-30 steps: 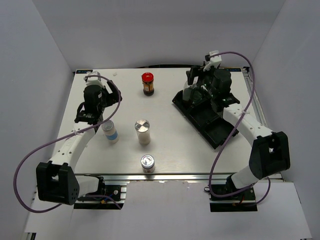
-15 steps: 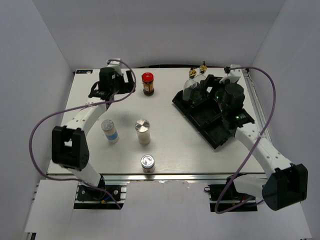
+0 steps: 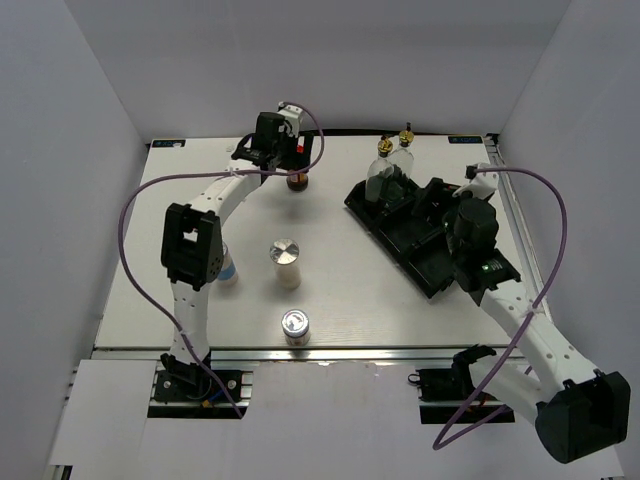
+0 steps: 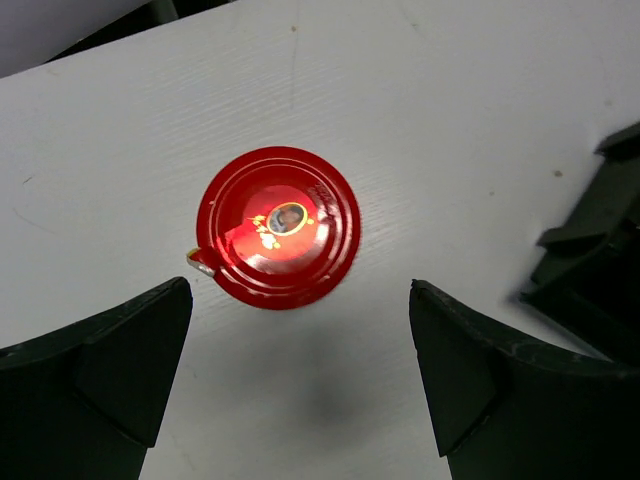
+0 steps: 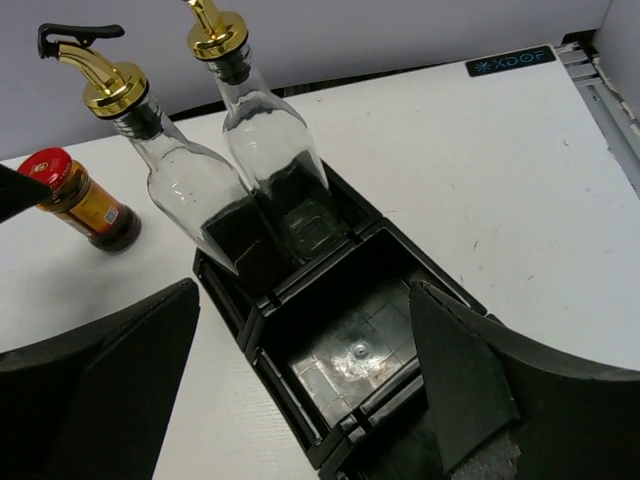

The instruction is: Organize the condiment bottles

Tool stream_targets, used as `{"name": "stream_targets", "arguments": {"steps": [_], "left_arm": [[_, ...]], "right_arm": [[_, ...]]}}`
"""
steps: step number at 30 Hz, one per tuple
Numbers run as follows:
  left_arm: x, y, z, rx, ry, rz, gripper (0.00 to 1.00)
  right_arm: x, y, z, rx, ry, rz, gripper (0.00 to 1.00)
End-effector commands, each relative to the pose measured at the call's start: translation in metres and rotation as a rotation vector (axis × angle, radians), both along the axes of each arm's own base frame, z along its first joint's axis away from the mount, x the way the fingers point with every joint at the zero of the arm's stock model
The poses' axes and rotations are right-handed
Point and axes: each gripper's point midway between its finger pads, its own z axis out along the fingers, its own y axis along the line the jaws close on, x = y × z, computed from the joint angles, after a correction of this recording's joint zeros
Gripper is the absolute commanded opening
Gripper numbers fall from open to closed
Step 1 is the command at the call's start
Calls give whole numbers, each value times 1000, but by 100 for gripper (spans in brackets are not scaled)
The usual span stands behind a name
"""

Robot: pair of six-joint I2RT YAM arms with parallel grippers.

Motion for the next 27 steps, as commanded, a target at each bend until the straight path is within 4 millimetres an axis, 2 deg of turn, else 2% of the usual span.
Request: {"name": "stream_targets", "arguments": {"steps": [1,2,8,11,12,14,16,17,18,19,20,23,24,25,27], "left_arm": [[11,14,3,39,17,90,98],[13,13,-8,47,35,92,98],[32,7,-5,10,-21,108,98],[42,1,0,-6,-53,105,98],[46,0,-6,-3,-51,102,98],[51,-7,-5,-14,-69,85,98],[54,-11,-11,-10,-69,76,93],[56,-13,-7,-11,-79,79,90],[57,-13,-7,-9,-79,79,80],[58,-14,-9,-6,-77,78,74],[58,-13,-7,-3,-79,85,60],[55,-10,-3,4,-80,97,42],[54,-8,-1,7,-83,104,26],[52,-6,10,3,-99,110,21],[49,-3,16,9,-105,121,15]], "right_arm": [[-5,-16,16,16,-62,-70,89],[-7,-18,15,16,-64,-76,89],[-12,-22,17,14,-81,-90,89],[-13,-22,12,1,-70,-81,89],[-13,-21,11,-3,-67,-76,89],[-14,-22,5,-14,-57,-75,89],[-16,-24,3,-19,-52,-82,89],[-16,-24,1,-21,-47,-82,89],[-17,-24,2,-22,-50,-77,89],[-18,-24,2,-22,-50,-79,89],[-19,-26,2,-22,-53,-84,89],[-21,-27,2,-20,-59,-88,90],[-22,-27,1,-19,-62,-88,89],[-22,-27,1,-11,-63,-91,90],[-21,-27,-5,-4,-50,-96,89]]}}
